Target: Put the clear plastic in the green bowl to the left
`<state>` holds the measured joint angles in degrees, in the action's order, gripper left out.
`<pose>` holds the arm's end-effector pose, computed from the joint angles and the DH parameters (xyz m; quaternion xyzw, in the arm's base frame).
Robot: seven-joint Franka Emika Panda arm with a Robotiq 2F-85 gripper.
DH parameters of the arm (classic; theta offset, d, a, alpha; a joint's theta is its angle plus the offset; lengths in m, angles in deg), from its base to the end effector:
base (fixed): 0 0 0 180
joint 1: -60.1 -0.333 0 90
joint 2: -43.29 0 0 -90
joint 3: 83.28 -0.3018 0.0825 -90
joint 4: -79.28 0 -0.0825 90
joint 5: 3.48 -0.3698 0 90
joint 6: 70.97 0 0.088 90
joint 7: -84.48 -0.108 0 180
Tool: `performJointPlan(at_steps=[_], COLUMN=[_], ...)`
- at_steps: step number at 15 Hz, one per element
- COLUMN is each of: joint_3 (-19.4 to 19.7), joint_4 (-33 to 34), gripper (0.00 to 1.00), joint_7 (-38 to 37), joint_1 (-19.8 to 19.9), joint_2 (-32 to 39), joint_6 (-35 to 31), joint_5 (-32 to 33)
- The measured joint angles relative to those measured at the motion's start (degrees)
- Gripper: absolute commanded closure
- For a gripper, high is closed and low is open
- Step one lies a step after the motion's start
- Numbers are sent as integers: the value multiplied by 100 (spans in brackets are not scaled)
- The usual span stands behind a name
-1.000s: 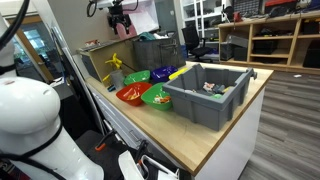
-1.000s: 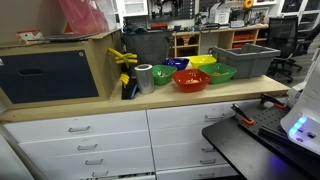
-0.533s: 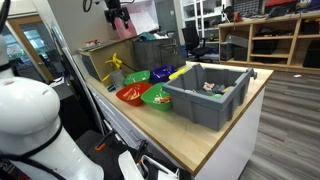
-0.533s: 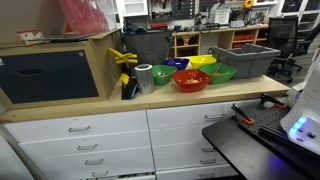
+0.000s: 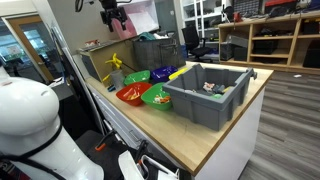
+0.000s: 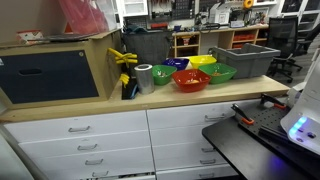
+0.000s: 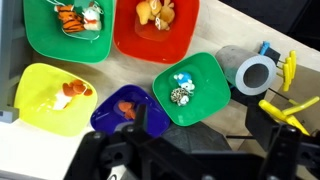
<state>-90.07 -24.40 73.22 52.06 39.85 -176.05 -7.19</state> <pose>0.5200 0.1446 0.5544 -0.9984 -0.0241 -0.0346 0.0368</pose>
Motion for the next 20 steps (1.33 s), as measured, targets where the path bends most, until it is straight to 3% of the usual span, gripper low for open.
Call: performJointPlan(at_steps=[15, 20], joint_3=[7, 60], joint_4=[-1778, -2372], gripper=[0, 0], joint_7=[217, 217], joint_1=[92, 100], joint_2=[-1418, -2424], joint_6=[53, 350], joint_5=[-1, -34])
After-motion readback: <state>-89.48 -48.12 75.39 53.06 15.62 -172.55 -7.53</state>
